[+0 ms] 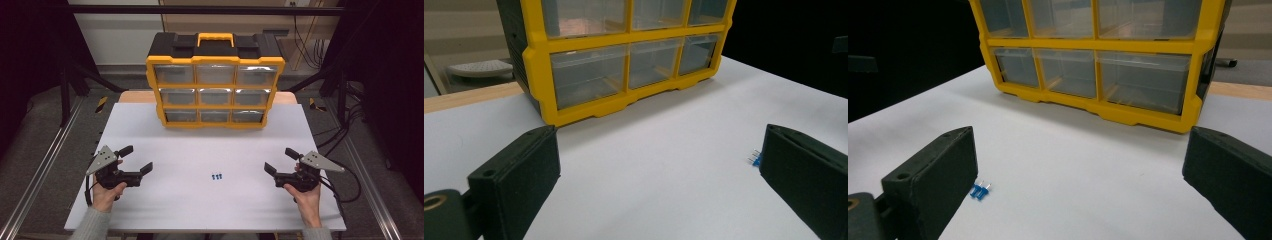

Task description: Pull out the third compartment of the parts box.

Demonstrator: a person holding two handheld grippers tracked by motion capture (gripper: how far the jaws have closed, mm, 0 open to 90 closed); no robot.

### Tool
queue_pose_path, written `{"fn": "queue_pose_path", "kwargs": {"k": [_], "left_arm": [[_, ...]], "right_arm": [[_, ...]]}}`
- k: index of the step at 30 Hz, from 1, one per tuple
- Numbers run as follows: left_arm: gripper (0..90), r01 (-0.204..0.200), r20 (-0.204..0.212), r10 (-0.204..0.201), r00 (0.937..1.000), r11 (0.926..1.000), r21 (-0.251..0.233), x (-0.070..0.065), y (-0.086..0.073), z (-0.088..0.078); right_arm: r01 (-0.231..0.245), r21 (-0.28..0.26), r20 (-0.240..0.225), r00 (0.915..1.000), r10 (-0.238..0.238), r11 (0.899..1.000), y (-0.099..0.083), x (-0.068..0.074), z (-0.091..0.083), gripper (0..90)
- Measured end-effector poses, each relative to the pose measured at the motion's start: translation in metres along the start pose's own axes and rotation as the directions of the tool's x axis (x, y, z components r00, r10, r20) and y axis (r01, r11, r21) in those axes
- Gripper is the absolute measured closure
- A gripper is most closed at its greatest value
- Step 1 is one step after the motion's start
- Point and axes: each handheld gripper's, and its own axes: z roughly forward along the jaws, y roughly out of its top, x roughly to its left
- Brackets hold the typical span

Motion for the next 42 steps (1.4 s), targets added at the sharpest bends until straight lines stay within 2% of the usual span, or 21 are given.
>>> {"fn": "queue_pose_path", "kwargs": {"k": [14,15,18,22,23,26,27,32,35,37,42], "left_arm": [[2.2,-0.006,0.002,0.006,1.0000,0.9999,0.010,-0.001,-0.002,0.003],[2.2,-0.006,0.001,0.006,1.0000,0.9999,0.011,-0.001,-0.002,0.003],[2.2,-0.004,0.000,0.004,1.0000,0.9999,0.013,-0.001,-0.002,0.003],[2.3,-0.005,-0.001,0.005,1.0000,0.9999,0.017,0.000,-0.003,0.004],[2.3,-0.005,-0.002,0.005,1.0000,0.9998,0.018,0.000,-0.003,0.004],[2.3,-0.008,-0.005,0.008,1.0000,0.9998,0.019,0.000,-0.003,0.004],[2.3,-0.008,-0.005,0.008,1.0000,0.9998,0.019,0.000,-0.004,0.004],[2.4,-0.008,-0.008,0.008,0.9999,0.9997,0.023,0.001,-0.004,0.005],[2.4,-0.005,-0.008,0.006,1.0000,0.9997,0.024,0.000,-0.005,0.005],[2.4,-0.004,-0.007,0.004,1.0000,0.9997,0.024,0.000,-0.005,0.005],[2.4,-0.006,-0.009,0.006,0.9999,0.9997,0.025,0.000,-0.005,0.005]], "right_arm": [[0.014,-0.023,0.016,0.9998,-0.013,1.000,0.014,0.003,-0.001,0.5],[0.029,-0.027,0.014,0.9995,-0.028,0.999,0.015,0.003,-0.001,0.5],[0.029,-0.035,0.018,0.9994,-0.028,0.999,0.019,0.004,0.000,0.4],[0.051,-0.025,0.043,0.9978,-0.050,0.998,0.027,0.006,0.002,1.1],[0.064,-0.023,0.062,0.9961,-0.063,0.998,0.031,0.007,0.003,1.5],[0.077,-0.024,0.077,0.9943,-0.075,0.997,0.034,0.008,0.005,1.9],[0.096,-0.024,0.084,0.9921,-0.093,0.995,0.039,0.009,0.006,2.3],[0.114,-0.019,0.098,0.9889,-0.112,0.993,0.046,0.010,0.009,2.5],[0.155,-0.002,0.118,0.9810,-0.154,0.988,0.055,0.011,0.014,2.5],[0.161,0.004,0.125,0.9792,-0.160,0.987,0.057,0.011,0.014,2.5],[0.209,0.028,0.148,0.9662,-0.211,0.977,0.071,0.013,0.017,2.9]]}}
